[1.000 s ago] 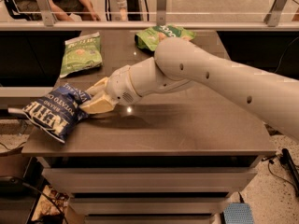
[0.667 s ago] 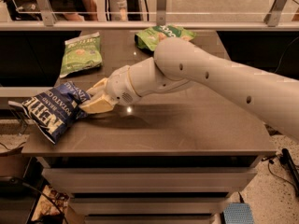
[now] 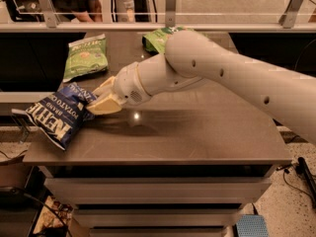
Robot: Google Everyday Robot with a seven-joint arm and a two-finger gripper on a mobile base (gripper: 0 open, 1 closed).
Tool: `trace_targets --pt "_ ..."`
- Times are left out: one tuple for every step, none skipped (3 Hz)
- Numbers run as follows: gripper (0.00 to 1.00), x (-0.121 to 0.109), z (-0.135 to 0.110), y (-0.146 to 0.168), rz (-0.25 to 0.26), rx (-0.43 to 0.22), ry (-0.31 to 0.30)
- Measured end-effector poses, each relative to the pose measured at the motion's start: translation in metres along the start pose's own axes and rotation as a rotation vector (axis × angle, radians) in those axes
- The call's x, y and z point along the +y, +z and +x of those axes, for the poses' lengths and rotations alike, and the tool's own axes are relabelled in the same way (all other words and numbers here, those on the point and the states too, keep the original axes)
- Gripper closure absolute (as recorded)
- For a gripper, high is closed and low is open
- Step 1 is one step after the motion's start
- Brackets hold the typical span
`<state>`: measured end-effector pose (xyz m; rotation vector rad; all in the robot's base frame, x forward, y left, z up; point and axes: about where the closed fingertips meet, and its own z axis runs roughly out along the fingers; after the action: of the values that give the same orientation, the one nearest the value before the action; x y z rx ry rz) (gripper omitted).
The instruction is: Move blue chip bag near green rice chip bag
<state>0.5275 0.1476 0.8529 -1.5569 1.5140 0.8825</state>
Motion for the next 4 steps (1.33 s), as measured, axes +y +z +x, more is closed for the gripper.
trace_targets --pt "1.00 -0.013 -0.014 -0.022 0.052 0.022 0.010" --pt "1.00 -0.027 -0.026 -0.045 0.114 0.036 0.028" --pt "1.00 -0.043 -0.038 -0.073 0.193 0.055 0.046" --pt "1.00 -0.061 -0.049 -0.104 0.269 0.070 0.058"
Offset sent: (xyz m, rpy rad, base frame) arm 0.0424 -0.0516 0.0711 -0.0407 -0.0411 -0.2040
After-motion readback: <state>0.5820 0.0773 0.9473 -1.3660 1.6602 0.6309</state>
